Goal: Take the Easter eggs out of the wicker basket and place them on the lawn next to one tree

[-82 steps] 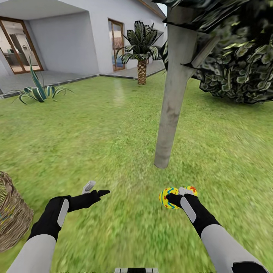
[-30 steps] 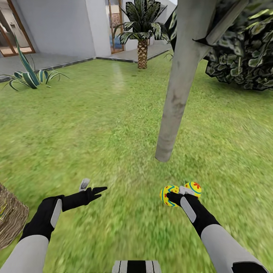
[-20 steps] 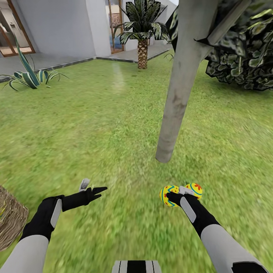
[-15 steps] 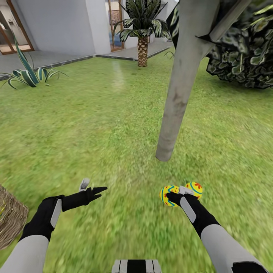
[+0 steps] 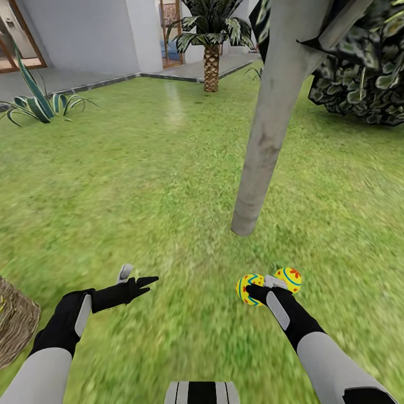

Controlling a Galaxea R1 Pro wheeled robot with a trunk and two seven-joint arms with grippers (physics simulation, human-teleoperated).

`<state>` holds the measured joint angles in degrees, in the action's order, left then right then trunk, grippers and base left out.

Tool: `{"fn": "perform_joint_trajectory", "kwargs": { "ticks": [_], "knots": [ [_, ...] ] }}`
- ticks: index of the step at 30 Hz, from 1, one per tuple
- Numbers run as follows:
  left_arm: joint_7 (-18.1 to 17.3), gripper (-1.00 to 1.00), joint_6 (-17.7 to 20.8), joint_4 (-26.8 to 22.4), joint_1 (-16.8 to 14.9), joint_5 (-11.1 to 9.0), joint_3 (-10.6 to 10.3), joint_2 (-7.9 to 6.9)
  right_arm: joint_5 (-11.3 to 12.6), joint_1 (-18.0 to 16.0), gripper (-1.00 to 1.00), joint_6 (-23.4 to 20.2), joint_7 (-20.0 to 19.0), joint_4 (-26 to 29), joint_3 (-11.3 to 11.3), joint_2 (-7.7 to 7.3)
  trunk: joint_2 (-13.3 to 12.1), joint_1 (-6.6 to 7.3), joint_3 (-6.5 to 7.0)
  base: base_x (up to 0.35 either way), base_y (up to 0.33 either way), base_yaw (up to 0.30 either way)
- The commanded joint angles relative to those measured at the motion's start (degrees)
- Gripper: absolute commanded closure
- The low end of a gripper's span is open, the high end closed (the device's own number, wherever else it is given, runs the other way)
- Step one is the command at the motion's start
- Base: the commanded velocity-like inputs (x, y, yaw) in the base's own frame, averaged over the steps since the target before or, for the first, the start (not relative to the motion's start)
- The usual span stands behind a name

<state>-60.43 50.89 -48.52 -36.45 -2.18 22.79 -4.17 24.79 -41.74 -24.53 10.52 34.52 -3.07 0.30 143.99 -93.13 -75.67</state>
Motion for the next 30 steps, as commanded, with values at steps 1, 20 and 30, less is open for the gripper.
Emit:
{"fn": "perform_joint_trajectory", "kwargs": {
  "ticks": [1, 20, 30],
  "knots": [
    [0.0, -1.0, 0.5, 0.0, 0.0, -0.2, 0.1, -0.01, 0.6, 0.0, 1.0, -0.2, 0.6, 0.1, -0.3, -0.04, 0.0, -0.02, -0.04, 0.281, 0.073, 0.0],
    [0.0, -1.0, 0.4, 0.0, 0.0, -0.3, 0.1, 0.02, 0.6, 0.0, 1.0, 1.8, 0.6, 0.1, -0.2, -0.08, 0.1, -0.22, -1.81, 0.075, 0.021, 0.0],
    [-0.1, -1.0, 0.4, 0.0, 0.0, -0.3, 0.1, 0.04, 0.6, 0.0, 1.0, 2.3, 0.6, 0.1, -0.2, -0.13, 0.3, -0.48, -4.03, 0.0, 0.0, 0.0]
  ]
}}
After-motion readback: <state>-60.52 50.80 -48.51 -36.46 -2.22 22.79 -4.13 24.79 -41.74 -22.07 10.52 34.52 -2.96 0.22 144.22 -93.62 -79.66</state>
